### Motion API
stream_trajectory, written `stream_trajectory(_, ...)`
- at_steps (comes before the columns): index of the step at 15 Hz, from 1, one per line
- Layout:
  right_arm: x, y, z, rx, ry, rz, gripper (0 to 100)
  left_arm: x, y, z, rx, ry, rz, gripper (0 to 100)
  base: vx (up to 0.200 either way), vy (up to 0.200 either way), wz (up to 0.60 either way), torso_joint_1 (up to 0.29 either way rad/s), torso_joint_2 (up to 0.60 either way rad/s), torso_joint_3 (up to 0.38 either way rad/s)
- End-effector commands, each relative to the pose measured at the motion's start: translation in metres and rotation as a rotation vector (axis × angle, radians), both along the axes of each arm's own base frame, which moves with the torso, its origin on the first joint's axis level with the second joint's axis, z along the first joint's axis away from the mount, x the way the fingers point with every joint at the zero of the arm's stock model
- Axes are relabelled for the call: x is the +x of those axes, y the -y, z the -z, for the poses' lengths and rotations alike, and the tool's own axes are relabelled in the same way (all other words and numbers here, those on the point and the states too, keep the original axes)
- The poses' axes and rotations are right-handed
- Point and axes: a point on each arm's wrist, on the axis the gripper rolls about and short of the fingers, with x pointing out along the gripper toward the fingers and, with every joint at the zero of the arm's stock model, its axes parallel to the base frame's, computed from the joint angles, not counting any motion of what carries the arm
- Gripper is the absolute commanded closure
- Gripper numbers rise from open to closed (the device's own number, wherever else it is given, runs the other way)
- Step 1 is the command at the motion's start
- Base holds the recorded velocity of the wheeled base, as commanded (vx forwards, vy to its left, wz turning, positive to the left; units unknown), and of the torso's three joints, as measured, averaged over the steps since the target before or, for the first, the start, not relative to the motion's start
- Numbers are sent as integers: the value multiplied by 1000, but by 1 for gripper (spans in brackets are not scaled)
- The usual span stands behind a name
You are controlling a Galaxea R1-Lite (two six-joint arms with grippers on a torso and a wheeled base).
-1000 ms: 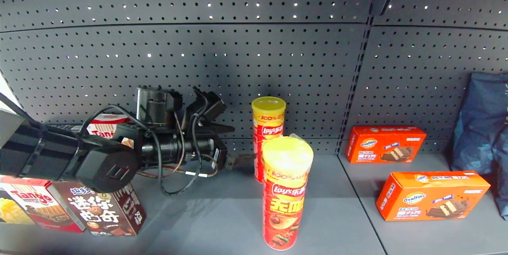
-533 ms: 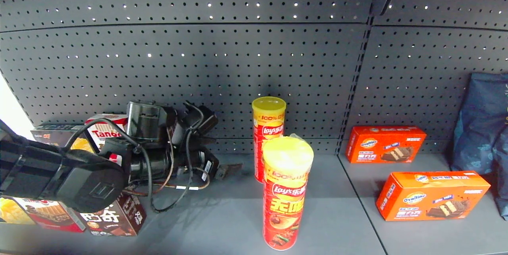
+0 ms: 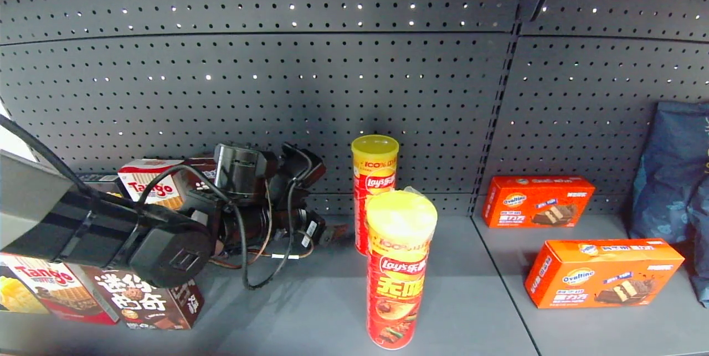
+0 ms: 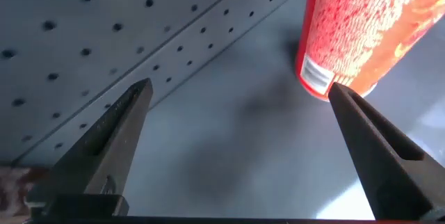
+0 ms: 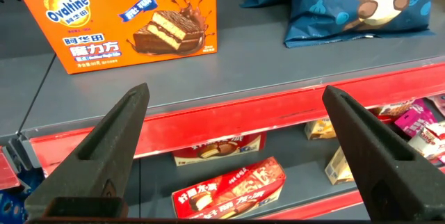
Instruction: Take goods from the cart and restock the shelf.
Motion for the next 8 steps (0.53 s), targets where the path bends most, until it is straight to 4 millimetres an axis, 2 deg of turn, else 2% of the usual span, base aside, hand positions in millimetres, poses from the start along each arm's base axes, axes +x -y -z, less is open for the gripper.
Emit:
stream_trajectory(1, 0, 0, 0, 0, -1, 0, 0, 5, 4, 6, 5, -10, 3, 0, 0, 0, 0, 0, 0, 0)
stream_trajectory(8, 0, 0, 0, 0, -1, 0, 0, 18, 9, 8, -1, -1, 1, 0, 0, 0, 0, 0, 0, 0)
